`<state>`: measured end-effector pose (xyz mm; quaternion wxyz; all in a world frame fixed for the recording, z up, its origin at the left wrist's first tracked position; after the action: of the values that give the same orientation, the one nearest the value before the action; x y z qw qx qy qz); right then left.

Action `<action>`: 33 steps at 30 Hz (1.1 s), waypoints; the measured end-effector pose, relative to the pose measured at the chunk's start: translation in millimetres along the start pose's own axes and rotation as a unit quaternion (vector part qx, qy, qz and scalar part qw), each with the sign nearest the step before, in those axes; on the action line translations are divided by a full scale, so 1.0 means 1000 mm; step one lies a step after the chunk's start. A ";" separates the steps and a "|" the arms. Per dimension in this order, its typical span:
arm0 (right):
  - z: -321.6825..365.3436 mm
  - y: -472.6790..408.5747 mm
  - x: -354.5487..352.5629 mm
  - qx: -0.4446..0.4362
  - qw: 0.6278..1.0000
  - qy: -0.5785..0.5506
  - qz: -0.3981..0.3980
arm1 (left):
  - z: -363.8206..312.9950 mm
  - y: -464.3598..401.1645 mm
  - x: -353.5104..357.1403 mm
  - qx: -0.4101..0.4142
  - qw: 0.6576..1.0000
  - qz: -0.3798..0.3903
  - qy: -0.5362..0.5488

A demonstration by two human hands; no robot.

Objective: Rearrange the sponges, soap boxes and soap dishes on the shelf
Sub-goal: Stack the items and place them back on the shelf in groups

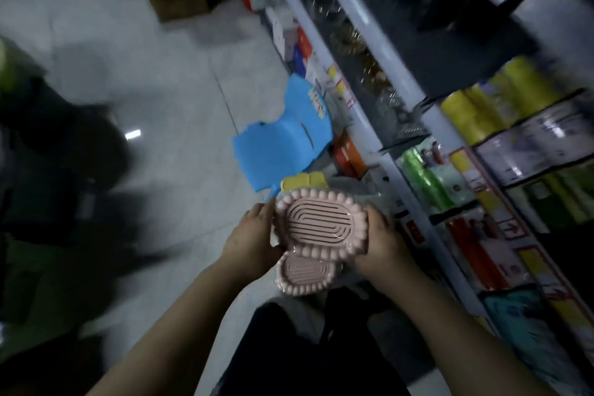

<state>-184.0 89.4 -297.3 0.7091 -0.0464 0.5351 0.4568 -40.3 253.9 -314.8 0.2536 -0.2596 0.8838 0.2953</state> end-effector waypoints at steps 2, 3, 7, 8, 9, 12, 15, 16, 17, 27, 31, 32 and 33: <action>0.015 0.009 -0.039 -0.011 0.999 -0.033 -0.036 | -0.037 -0.008 -0.030 0.045 0.999 -0.003 -0.014; 0.022 0.014 -0.060 -0.012 0.997 -0.046 -0.059 | -0.058 -0.012 -0.045 0.060 0.998 -0.008 -0.024; 0.034 0.020 -0.139 -0.035 0.987 -0.086 -0.134 | -0.139 -0.027 -0.092 0.120 0.992 -0.045 -0.018; 0.036 0.022 -0.160 -0.048 0.984 -0.091 -0.144 | -0.157 -0.030 -0.100 0.131 0.990 -0.056 -0.011; 0.037 0.023 -0.180 -0.060 0.982 -0.093 -0.153 | -0.174 -0.033 -0.106 0.142 0.988 -0.061 -0.006; 0.035 0.023 -0.231 -0.088 0.975 -0.090 -0.182 | -0.224 -0.043 -0.121 0.198 0.978 -0.065 0.010; 0.023 0.016 -0.266 -0.086 0.970 -0.084 -0.210 | -0.267 -0.056 -0.134 0.257 0.965 -0.047 0.035; 0.018 0.015 -0.277 -0.083 0.968 -0.087 -0.221 | -0.280 -0.060 -0.137 0.279 0.959 -0.038 0.044; 0.014 0.016 -0.285 -0.077 0.964 -0.095 -0.234 | -0.292 -0.065 -0.139 0.298 0.953 -0.029 0.049; -0.018 0.007 -0.327 0.034 0.899 -0.304 -0.313 | -0.396 -0.142 -0.115 0.383 0.920 0.076 0.033; -0.035 -0.018 -0.335 0.083 0.865 -0.363 -0.336 | -0.423 -0.175 -0.099 0.399 0.911 0.104 0.015; -0.038 -0.024 -0.339 0.095 0.860 -0.373 -0.334 | -0.427 -0.185 -0.095 0.397 0.911 0.108 0.009; -0.041 -0.030 -0.342 0.102 0.855 -0.388 -0.329 | -0.431 -0.193 -0.089 0.399 0.910 0.110 -0.005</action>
<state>-195.9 -155.3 -53.8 0.9688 0.0339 0.2139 0.1201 16.3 -133.8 -36.0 0.3066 -0.0364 0.9496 -0.0546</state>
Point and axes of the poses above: each hand's wrist, its own y-axis away from the middle knuckle, its own x-axis out of the palm, z = x × y, the point moved 2 cm from there along -y, towards the middle knuckle, and after that the axes turned 13 degrees about y, right-handed, at the moved point
